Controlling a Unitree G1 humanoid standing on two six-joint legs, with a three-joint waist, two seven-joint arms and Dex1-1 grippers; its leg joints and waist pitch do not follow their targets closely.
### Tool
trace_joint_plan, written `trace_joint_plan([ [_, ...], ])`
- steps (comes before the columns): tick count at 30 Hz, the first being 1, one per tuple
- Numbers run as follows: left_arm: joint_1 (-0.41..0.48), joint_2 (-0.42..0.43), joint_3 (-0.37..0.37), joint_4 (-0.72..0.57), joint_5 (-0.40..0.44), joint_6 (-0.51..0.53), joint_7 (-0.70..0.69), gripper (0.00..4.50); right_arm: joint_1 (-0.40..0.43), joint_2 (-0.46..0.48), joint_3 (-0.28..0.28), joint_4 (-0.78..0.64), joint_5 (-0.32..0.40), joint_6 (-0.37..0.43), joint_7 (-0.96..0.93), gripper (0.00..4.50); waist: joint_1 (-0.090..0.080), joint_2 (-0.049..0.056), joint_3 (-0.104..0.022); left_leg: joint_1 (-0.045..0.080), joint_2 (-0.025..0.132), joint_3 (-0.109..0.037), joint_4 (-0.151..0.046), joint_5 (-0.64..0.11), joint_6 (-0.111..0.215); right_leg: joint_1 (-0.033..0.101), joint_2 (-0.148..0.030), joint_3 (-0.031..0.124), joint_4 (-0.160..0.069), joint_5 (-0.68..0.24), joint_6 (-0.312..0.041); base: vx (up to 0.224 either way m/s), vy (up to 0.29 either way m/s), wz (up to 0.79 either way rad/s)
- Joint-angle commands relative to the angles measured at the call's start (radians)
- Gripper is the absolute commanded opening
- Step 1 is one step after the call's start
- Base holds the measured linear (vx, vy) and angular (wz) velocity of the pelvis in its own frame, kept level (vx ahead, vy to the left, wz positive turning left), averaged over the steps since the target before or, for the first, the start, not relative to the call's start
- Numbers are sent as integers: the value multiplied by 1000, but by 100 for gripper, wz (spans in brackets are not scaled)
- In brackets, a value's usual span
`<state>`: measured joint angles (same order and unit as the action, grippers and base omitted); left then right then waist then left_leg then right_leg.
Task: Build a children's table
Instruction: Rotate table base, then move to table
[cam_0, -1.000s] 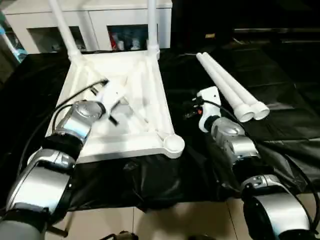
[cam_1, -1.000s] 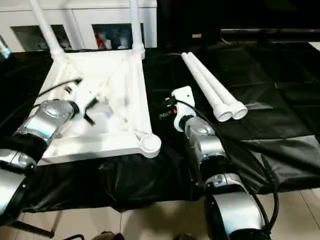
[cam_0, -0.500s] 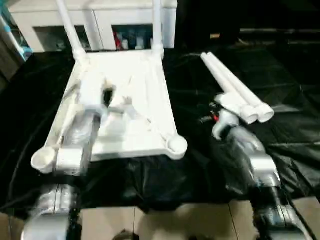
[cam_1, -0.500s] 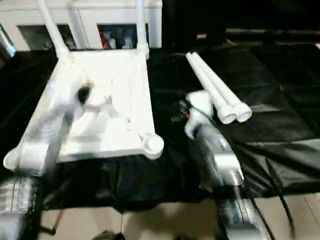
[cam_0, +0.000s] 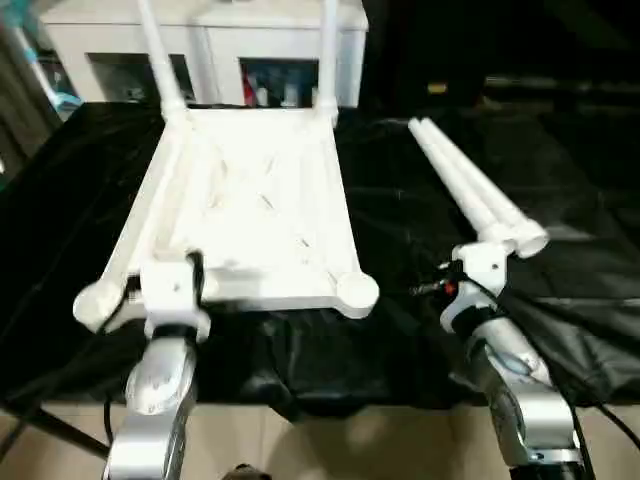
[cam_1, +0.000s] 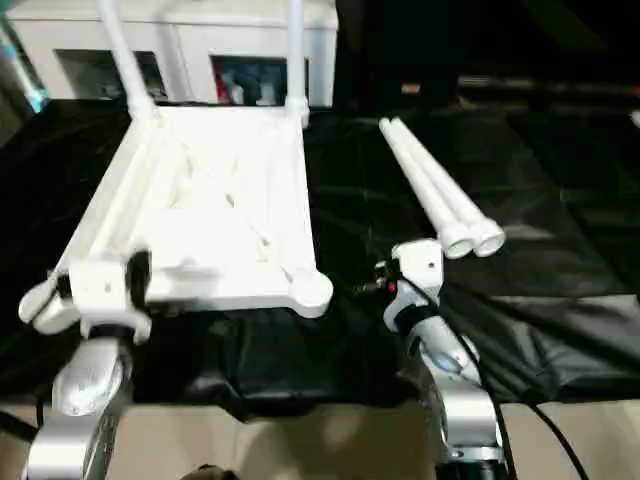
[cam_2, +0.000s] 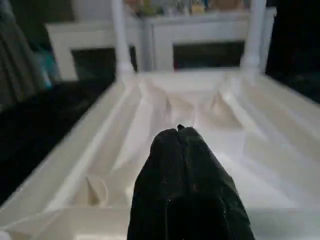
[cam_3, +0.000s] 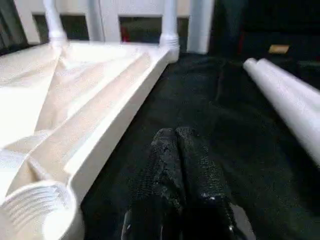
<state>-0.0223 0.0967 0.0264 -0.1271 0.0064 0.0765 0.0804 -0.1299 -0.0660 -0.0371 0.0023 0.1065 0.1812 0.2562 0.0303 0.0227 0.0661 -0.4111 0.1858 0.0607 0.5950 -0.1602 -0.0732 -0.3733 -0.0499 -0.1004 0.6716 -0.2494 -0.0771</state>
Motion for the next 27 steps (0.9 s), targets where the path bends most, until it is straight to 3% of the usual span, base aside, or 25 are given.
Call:
trace_joint_plan([
  [1, -13, -26, 5, -30, -11, 45, 3, 0, 0, -7, -22, -28, 1, 17, -16, 2, -7, 0, -46, 43, 4, 17, -37, -543, 55, -25, -74, 73, -168, -449, -197, -110, -240, 39],
  [2, -14, -26, 6, -31, -12, 48, 2, 0, 0, -8, -21, -29, 2, 19, -16, 2, 2, -38, -19, 105, -75, 90, 174, -411, 70, -107, -115, 41, -275, -744, -156, -110, -240, 39],
  [3, -24, -29, 16, -40, -23, 84, -3, 0, 9, -11, -13, -43, 9, 39, -10, 2, 28, -40, -33, -6, -69, 91, 171, -227, 117, 19, -133, 126, -233, -882, -37, -49, -191, 3],
  [4, -34, -22, 16, -42, -33, 97, -24, 0, 19, -18, 1, -55, 13, 54, 4, 2, 61, -38, -41, -30, -53, 59, 96, -154, 99, 64, -148, 158, -189, -741, 135, 38, -146, 2],
  [5, -36, -16, 11, -43, -40, 101, -34, 0, 22, -21, 7, -58, 14, 58, 9, 2, 70, -42, -50, -3, -42, 56, 63, -156, 107, 53, -138, 166, -184, -647, 186, 38, -146, 2],
  [6, -37, -10, 8, -44, -47, 103, -44, 0, 25, -25, 13, -60, 9, 59, 12, 2, 66, -37, -59, 14, -33, 48, 31, -149, 122, 58, -125, 158, -169, -512, 191, -23, -145, 29],
  [7, -39, -4, 2, -43, -52, 104, -55, 0, 26, -29, 21, -60, 6, 61, 19, 2, 55, -8, -76, 46, 2, 26, -7, -50, 179, 34, -62, 107, -143, -125, 168, -45, -142, 25],
  [9, -39, 1, -13, -40, -52, 98, -73, 0, 24, -36, 37, -59, -3, 68, 27, 2, 51, 13, -65, 43, 14, 33, -14, -102, 186, 31, -73, 93, -159, -151, 122, -48, -125, 21],
  [10, -38, -1, -15, -41, -55, 103, -78, 0, 21, -39, 41, -58, -10, 78, 24, 2, 54, 15, -58, 62, 17, 45, -24, -205, 148, 32, -76, 77, -182, -348, 106, 0, 0, 0],
  [12, -38, -4, -14, -42, -56, 107, -81, 0, 20, -39, 42, -56, -7, 81, 25, 2, 50, 10, -40, 87, 15, 56, -32, -320, 112, 26, -74, 67, -203, -561, 108, 0, 0, 0],
  [13, -37, -9, -11, -47, -54, 114, -84, 0, 20, -37, 43, -57, 0, 90, 25, 2, 43, 16, -28, 131, 12, 63, -39, -446, 88, 24, -68, 39, -236, -734, 130, 0, 0, 0],
  [14, -36, -11, -10, -48, -53, 119, -85, 0, 19, -39, 45, -56, 1, 101, 26, 2, 39, 24, -25, 164, 17, 65, -36, -509, 85, 11, -63, 19, -250, -770, 132, 0, 0, 0],
  [15, -35, -11, -11, -49, -55, 127, -85, 0, 18, -46, 55, -53, -10, 113, 26, 2, 17, 53, -24, 271, 63, 63, -36, -671, 55, -41, -19, -12, -255, -722, 124, 0, 0, 0],
  [16, -33, -10, -10, -47, -57, 129, -86, 0, 19, -47, 58, -52, -14, 121, 24, 2, 21, 56, -14, 200, 193, -8, -165, -862, 29, 35, -49, -8, -47, -399, 90, 40, 54, -33],
  [17, -31, -7, -10, -46, -60, 130, -87, 0, 20, -47, 60, -52, -15, 127, 23, 2, 38, 58, -11, 179, 222, 4, -206, -931, 20, 37, -50, 8, 32, -243, 62, 40, 54, -33],
  [18, -30, -5, -11, -45, -63, 133, -89, 0, 20, -49, 63, -51, -20, 126, 21, 2, 34, 40, -6, 166, 177, 17, -211, -974, 75, 26, -62, 29, 53, -118, 40, 64, 16, -38],
  [19, -27, -3, -11, -44, -65, 134, -90, 0, 20, -49, 63, -49, -22, 122, 20, 2, 20, 11, -25, 181, 62, 75, -127, -872, 96, 34, -88, 89, -70, -307, 42, 100, -75, -18],
  [20, -25, -4, -10, -44, -66, 134, -91, 0, 19, -49, 63, -48, -20, 120, 18, 2, 25, -20, -42, 133, -26, 102, -35, -666, 109, 82, -96, 131, -138, -452, 38, 100, -75, -18],
  [21, -21, -6, -8, -45, -65, 134, -93, 0, 17, -50, 64, -46, -17, 120, 16, 2, 70, -8, -45, 55, -51, 75, 101, -273, 167, 143, -220, 213, -209, -729, 61, 144, -83, -3],
  [22, -18, -7, -7, -46, -64, 132, -95, 0, 15, -53, 67, -45, -17, 122, 18, 2, 70, -23, -64, -16, -57, 40, 144, -127, 172, 178, -192, 228, -180, -627, 9, 143, -44, 10],
  [23, -16, -9, -7, -46, -63, 132, -95, 0, 13, -56, 70, -45, -19, 121, 20, 2, 72, -22, -62, -37, -62, 32, 143, -80, 171, 185, -170, 215, -173, -513, -20, 143, -44, 10],
  [24, -15, -11, -7, -48, -63, 133, -95, 0, 11, -58, 71, -45, -21, 122, 21, 2, 67, -11, -63, -53, -61, 27, 126, -2, 169, 182, -140, 181, -166, -303, -89, 146, -30, 12],
  [25, -14, -14, -7, -49, -62, 135, -94, 0, 9, -59, 72, -45, -20, 124, 25, 2, 64, 17, -65, -43, -46, 31, 58, 78, 184, 170, -95, 125, -167, -214, -114, 76, -12, 6],
  [26, -13, -15, -8, -50, -62, 136, -93, 0, 7, -61, 73, -46, -19, 125, 27, 2, 61, 37, -72, -34, -34, 31, 20, 112, 190, 171, -69, 95, -163, -189, -96, 165, 9, 6],
  [27, -11, -16, -9, -52, -62, 136, -89, 0, 5, -63, 76, -47, -18, 127, 29, 2, 48, 79, -70, 58, 29, -16, -47, 0, 201, 113, -11, 41, -134, -189, -5, 157, 81, -5],
])
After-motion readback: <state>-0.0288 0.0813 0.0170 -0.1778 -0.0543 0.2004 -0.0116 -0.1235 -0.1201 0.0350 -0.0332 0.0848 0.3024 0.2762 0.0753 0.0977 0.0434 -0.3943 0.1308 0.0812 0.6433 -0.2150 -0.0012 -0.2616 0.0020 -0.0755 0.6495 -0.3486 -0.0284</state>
